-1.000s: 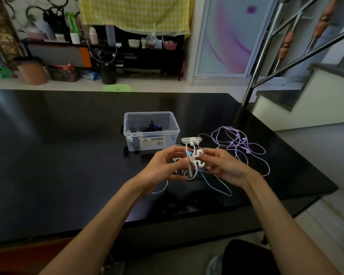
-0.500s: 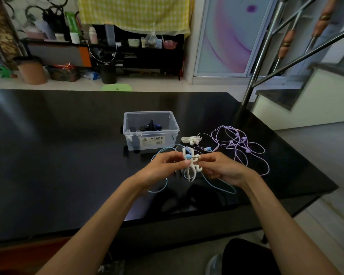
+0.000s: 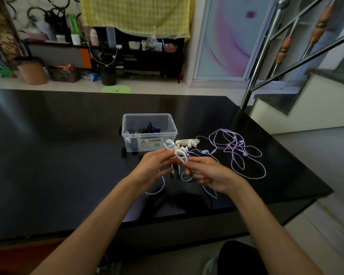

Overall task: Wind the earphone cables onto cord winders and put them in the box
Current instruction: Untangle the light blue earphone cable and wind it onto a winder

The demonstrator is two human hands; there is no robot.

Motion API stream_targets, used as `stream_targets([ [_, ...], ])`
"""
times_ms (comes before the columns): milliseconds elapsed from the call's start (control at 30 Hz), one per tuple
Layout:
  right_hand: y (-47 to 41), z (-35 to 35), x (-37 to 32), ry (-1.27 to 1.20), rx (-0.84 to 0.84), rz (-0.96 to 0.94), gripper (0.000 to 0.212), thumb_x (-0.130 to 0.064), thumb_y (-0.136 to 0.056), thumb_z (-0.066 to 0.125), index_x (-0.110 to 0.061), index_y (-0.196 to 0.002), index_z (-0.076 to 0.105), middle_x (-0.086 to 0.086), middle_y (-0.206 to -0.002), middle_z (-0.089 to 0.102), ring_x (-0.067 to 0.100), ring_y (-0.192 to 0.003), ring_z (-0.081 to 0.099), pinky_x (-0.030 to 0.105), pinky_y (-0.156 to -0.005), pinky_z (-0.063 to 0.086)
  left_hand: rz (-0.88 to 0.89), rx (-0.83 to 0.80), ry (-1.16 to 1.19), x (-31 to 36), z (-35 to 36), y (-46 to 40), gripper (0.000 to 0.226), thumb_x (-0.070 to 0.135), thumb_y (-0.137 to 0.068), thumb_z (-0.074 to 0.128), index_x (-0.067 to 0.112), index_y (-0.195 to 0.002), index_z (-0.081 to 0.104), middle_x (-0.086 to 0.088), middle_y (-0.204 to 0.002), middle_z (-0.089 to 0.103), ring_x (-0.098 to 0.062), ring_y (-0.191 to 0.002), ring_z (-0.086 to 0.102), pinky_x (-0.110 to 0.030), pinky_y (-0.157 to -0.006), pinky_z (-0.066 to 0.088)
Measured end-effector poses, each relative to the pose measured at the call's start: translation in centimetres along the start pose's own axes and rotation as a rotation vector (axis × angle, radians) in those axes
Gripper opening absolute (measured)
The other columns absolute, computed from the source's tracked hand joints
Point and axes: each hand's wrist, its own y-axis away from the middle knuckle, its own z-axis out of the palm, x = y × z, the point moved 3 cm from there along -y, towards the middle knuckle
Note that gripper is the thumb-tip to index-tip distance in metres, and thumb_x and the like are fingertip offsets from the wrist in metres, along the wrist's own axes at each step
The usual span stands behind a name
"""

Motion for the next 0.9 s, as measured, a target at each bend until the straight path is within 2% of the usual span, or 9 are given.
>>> stream_targets([
  [100, 0.1, 0.7, -0.6, 0.027, 0.061, -0.014, 0.023, -0.020, -0.094, 0.054, -0.004, -0.105, 0.066, -0.002, -0.062, 0.055, 0.001, -0.036, 0.031, 0.009, -0.036, 0.017, -0.015, 0.068, 0.126, -0.1, -0.1, 0.1, 0.021, 0.025, -0.095, 0.052, 0.014, -0.107, 0.066, -0.001, -0.106, 0.070, -0.014, -0.103, 0.063, -0.032, -0.097, 0.045],
  [200, 0.4, 0.8, -0.9, 0.060, 0.105, -0.008, 0.026, -0.022, -0.092, 0.057, -0.004, -0.107, 0.068, -0.002, -0.061, 0.055, 0.002, -0.036, 0.031, 0.009, -0.036, 0.020, 0.009, 0.119, 0.164, -0.3, -0.3, 0.1, 0.022, 0.023, -0.096, 0.052, 0.013, -0.110, 0.065, -0.003, -0.103, 0.071, -0.014, -0.095, 0.066, -0.031, -0.093, 0.049],
  [400, 0.9, 0.8, -1.5, 0.118, 0.313, -0.110, 0.013, -0.031, -0.083, 0.069, -0.018, -0.083, 0.074, -0.005, -0.058, 0.053, -0.001, -0.036, 0.039, 0.011, -0.039, 0.026, 0.061, 0.141, 0.127, -0.3, -0.4, -0.3, 0.021, 0.018, -0.096, 0.052, 0.010, -0.115, 0.055, -0.004, -0.100, 0.070, -0.012, -0.085, 0.070, -0.032, -0.085, 0.055],
  [500, 1.6, 0.7, -2.4, 0.115, 0.224, -0.132, 0.017, -0.026, -0.086, 0.067, -0.013, -0.094, 0.073, -0.007, -0.058, 0.052, -0.001, -0.038, 0.040, 0.010, -0.040, 0.028, 0.028, 0.045, 0.045, -0.3, 0.1, 0.0, 0.016, 0.015, -0.096, 0.051, 0.013, -0.111, 0.056, -0.002, -0.097, 0.069, -0.009, -0.080, 0.070, -0.027, -0.073, 0.057],
  [600, 2.5, -0.1, -3.4, 0.275, 0.136, -0.183, 0.018, -0.022, -0.091, 0.059, -0.011, -0.099, 0.071, -0.010, -0.058, 0.055, 0.000, -0.040, 0.046, 0.009, -0.041, 0.033, -0.025, -0.036, -0.086, -0.2, 0.2, 0.1, 0.013, 0.016, -0.095, 0.053, 0.013, -0.107, 0.056, -0.005, -0.104, 0.068, -0.016, -0.090, 0.067, -0.032, -0.076, 0.058],
  [667, 3.0, -0.7, -3.8, 0.571, 0.146, -0.283, 0.015, -0.027, -0.088, 0.062, -0.019, -0.095, 0.073, -0.014, -0.068, 0.067, -0.003, -0.061, 0.062, 0.011, -0.057, 0.047, -0.064, -0.101, -0.204, -0.1, 0.2, 0.3, 0.012, 0.015, -0.095, 0.053, 0.013, -0.106, 0.056, -0.006, -0.102, 0.068, -0.016, -0.088, 0.068, -0.035, -0.078, 0.058],
  [733, 3.2, -1.0, -3.9, 0.745, 0.165, -0.365, 0.009, -0.030, -0.082, 0.070, -0.026, -0.088, 0.074, -0.011, -0.078, 0.071, -0.001, -0.075, 0.065, 0.013, -0.070, 0.051, -0.108, -0.214, -0.317, -0.1, 0.4, 0.9, 0.013, 0.014, -0.095, 0.052, 0.013, -0.107, 0.057, -0.003, -0.096, 0.068, -0.011, -0.081, 0.067, -0.032, -0.075, 0.058],
  [800, 3.4, -1.3, -4.1, 0.754, 0.179, -0.414, 0.009, -0.032, -0.074, 0.076, -0.027, -0.082, 0.074, -0.007, -0.077, 0.072, 0.001, -0.075, 0.066, 0.015, -0.072, 0.052, -0.153, -0.340, -0.386, -0.2, 0.8, 1.5, 0.019, 0.014, -0.095, 0.050, 0.013, -0.114, 0.056, -0.002, -0.099, 0.065, -0.008, -0.082, 0.065, -0.026, -0.070, 0.057],
  [900, 3.6, -1.5, -4.3, 0.713, 0.132, -0.411, 0.018, -0.038, -0.066, 0.076, -0.026, -0.078, 0.075, -0.005, -0.075, 0.072, 0.006, -0.074, 0.067, 0.021, -0.070, 0.054, -0.168, -0.438, -0.421, -0.3, 0.8, 1.7, 0.030, 0.014, -0.096, 0.050, 0.007, -0.124, 0.053, -0.008, -0.110, 0.059, -0.011, -0.093, 0.061, -0.024, -0.071, 0.056],
])
